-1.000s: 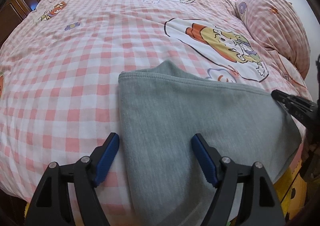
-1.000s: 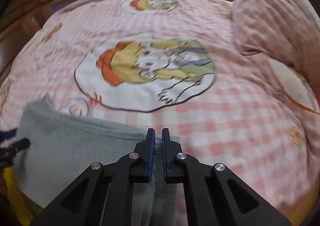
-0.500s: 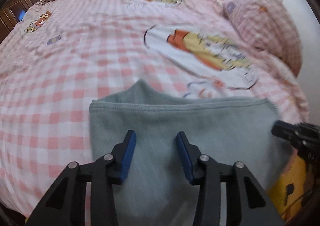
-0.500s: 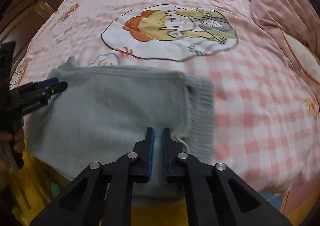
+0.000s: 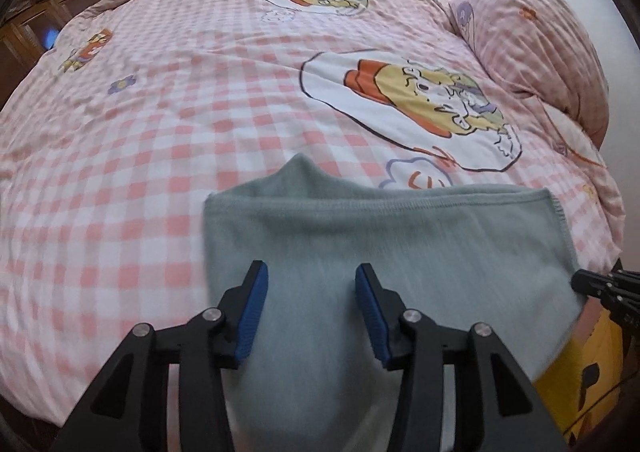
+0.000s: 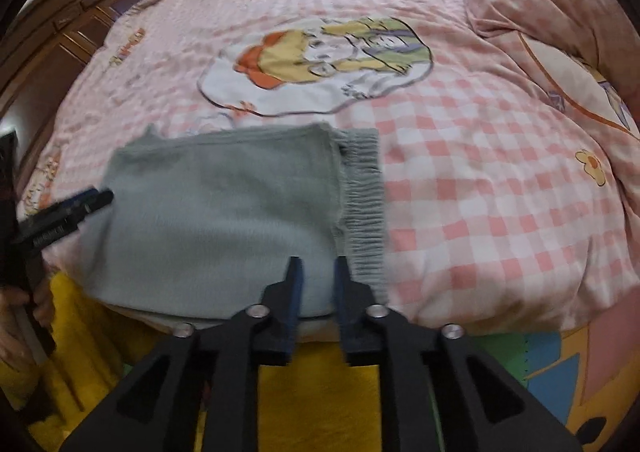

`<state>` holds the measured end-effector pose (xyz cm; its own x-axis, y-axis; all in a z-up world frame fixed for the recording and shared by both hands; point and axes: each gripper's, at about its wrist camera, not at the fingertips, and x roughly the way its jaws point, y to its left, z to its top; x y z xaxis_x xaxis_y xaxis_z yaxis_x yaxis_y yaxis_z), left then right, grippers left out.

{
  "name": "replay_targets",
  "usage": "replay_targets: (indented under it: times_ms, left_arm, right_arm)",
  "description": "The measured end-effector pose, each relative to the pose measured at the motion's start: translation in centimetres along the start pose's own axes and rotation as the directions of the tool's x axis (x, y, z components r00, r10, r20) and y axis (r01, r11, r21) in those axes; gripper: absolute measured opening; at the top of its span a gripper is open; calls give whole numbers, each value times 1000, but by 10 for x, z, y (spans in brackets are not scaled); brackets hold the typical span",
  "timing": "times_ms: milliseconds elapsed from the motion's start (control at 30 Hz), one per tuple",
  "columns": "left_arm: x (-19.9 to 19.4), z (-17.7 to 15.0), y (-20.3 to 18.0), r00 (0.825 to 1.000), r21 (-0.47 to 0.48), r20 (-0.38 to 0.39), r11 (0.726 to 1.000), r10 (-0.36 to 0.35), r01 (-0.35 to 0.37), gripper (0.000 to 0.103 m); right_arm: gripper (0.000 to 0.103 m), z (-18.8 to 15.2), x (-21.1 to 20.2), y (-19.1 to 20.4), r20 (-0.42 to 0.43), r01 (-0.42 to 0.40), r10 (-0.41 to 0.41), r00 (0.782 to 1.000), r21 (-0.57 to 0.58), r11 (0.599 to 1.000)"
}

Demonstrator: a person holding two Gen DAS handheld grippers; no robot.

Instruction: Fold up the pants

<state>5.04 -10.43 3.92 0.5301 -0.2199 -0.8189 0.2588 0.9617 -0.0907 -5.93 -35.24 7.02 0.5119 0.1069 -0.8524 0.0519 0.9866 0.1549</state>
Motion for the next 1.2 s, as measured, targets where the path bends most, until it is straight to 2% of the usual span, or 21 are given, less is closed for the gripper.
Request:
replay_targets:
  times_ms: [100, 200, 400, 567, 767, 867, 1033, 1200]
  left_arm:
    - [-17, -12, 10, 1000, -37, -4, 999, -19, 19, 60]
    - [-27, -24, 17, 999, -61, -25, 998, -25, 23, 64]
    - [-25, -51, 34, 995, -120, -88, 992, -57, 46, 67]
    - [-20, -59, 41, 988, -105, -99, 989, -119, 109, 72]
    - [-17, -62, 39, 982, -47, -108, 988, -153, 148, 79]
    - [-17, -65, 35, 984, -31, -97, 989, -149, 146, 84]
    - [-16, -65, 32, 988, -49, -91, 991, -125, 121, 86]
    - [-18, -66, 35, 986, -92, -104, 989, -129, 119, 86]
  right_arm:
    - [22, -1, -1, 21, 2, -53, 53, 999, 11, 999]
    - [27, -3, 10, 41, -12, -64, 64, 998, 19, 998]
    - [27, -13, 58, 68, -90, 16, -12, 996, 42, 999]
    - [30, -19, 67, 71, -60, 43, -40, 997, 39, 998]
    - [31, -22, 66, 61, -37, -1, 5, 999, 117, 993]
    - [34, -21, 66, 62, -31, -16, 19, 999, 103, 995]
    - [40, -25, 63, 66, -14, -27, 28, 1000, 82, 996]
    - [40, -35, 47, 80, 36, 30, -33, 999, 80, 996]
